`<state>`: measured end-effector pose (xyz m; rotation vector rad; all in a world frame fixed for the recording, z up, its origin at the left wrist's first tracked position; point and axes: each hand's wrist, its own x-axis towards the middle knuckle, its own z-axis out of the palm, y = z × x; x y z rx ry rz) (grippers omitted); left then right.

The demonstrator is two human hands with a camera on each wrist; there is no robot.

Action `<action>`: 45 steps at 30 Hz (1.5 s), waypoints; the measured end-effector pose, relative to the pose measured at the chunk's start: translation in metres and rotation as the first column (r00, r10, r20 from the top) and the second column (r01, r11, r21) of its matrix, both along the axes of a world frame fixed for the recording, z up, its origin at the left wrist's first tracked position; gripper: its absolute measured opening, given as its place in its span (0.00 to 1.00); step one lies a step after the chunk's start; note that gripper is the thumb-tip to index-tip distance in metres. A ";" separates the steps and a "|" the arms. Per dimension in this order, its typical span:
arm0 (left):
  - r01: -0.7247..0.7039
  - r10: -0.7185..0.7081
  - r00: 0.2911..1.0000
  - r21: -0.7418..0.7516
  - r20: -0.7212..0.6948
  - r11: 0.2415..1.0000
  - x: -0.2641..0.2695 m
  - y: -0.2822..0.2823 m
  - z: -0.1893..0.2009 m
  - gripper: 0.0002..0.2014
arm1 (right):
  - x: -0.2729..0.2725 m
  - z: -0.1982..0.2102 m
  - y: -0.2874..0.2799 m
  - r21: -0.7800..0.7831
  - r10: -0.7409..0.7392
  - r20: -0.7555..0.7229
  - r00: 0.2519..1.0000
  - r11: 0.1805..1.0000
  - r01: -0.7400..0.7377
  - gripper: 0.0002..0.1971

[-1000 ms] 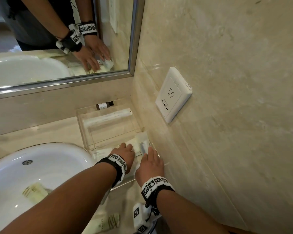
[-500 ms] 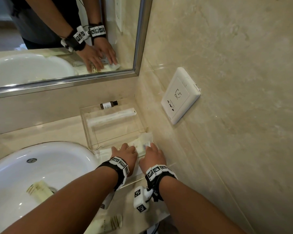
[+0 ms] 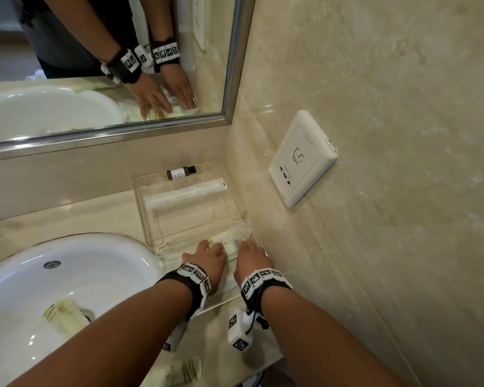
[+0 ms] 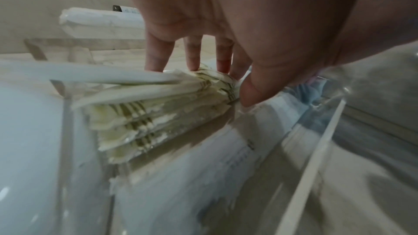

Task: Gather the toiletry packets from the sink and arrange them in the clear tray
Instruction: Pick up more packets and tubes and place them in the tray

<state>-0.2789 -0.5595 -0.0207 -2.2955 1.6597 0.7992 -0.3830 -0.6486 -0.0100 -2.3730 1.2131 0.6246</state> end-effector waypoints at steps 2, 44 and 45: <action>0.009 -0.009 1.000 -0.011 0.004 1.000 0.001 0.001 0.001 0.27 | 0.003 -0.001 0.002 -0.044 0.013 -0.020 1.000 0.999 -0.014 0.32; 0.053 -0.053 0.999 -0.009 -0.007 0.999 0.012 0.005 0.008 0.20 | 0.006 -0.017 -0.013 -0.109 0.108 -0.034 0.994 0.988 -0.111 0.39; 0.064 -0.064 0.998 -0.022 -0.002 0.998 0.013 0.006 0.009 0.21 | 0.005 -0.015 -0.012 -0.108 0.104 -0.038 0.994 0.988 -0.107 0.40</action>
